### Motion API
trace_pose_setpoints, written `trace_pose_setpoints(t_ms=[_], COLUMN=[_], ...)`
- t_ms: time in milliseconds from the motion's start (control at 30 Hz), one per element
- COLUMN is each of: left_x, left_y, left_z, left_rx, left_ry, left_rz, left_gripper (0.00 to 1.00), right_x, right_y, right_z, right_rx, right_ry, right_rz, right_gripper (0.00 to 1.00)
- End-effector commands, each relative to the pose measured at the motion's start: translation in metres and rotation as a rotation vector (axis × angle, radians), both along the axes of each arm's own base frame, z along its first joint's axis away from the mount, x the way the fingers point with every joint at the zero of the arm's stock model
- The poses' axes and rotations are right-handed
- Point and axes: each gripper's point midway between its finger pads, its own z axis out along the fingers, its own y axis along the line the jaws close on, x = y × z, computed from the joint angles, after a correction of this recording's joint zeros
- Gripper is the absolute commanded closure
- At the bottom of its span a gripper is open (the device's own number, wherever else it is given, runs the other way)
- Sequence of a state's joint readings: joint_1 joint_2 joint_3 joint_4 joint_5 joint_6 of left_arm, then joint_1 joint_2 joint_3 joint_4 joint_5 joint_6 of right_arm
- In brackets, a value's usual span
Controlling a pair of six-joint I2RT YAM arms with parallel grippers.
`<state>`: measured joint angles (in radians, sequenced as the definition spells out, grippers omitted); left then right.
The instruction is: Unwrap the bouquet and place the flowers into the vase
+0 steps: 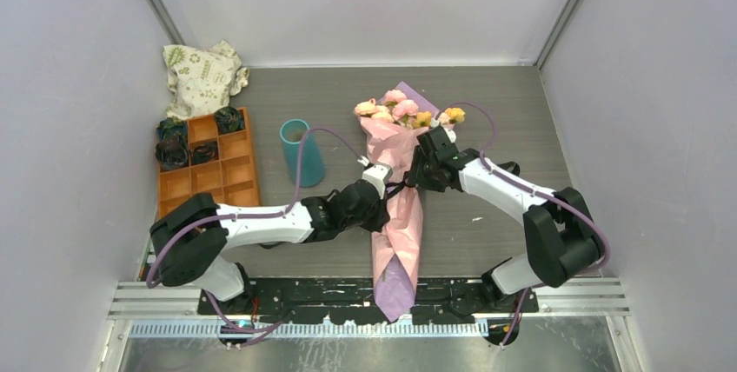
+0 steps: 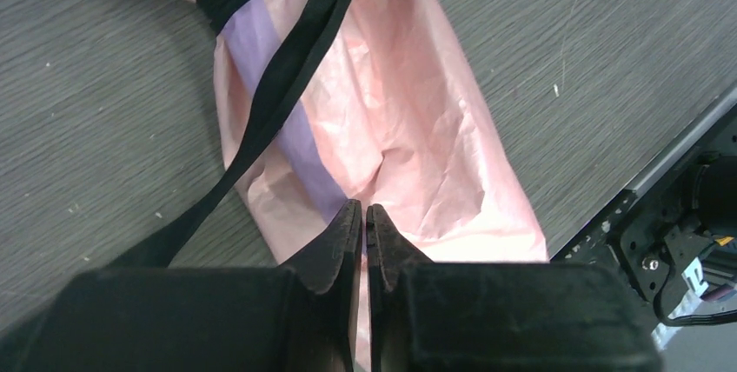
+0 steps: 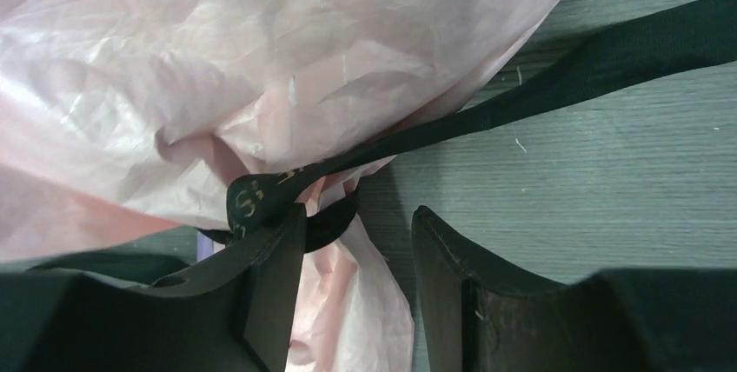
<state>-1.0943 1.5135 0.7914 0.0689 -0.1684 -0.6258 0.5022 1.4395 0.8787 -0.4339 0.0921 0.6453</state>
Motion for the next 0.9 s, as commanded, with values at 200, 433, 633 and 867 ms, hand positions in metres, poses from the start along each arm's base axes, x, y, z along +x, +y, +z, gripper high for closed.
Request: trace_pose_setpoints(t_ms=[200, 433, 633, 867], left_x=[0.013, 0.017, 0.028, 0.033], left_y=[-0.028, -0.043, -0.045, -0.036], left_z=[0.056, 0.046, -0.007, -0.049], left_rx=[-0.152, -0.134, -0.020, 0.093], left_ry=[-0.081, -0.064, -0.028, -0.008], left_rz=[0.003, -0.011, 0.036, 0.071], left_gripper=[0.93, 0.93, 0.95, 0.96], right_x=[0.036, 0.040, 0.033, 0.013], right_y=[0.015, 0.018, 0.037, 0.046], right_z=[0.015, 0.020, 0.010, 0.010], right_rx=[0.020, 0.039, 0.089, 0.132], right_ry=[-0.085, -0.096, -0.039, 0.003], right_rz=[-0.022, -0.041, 0.008, 0.043], right_gripper=[0.48, 0.49, 0.61, 0.61])
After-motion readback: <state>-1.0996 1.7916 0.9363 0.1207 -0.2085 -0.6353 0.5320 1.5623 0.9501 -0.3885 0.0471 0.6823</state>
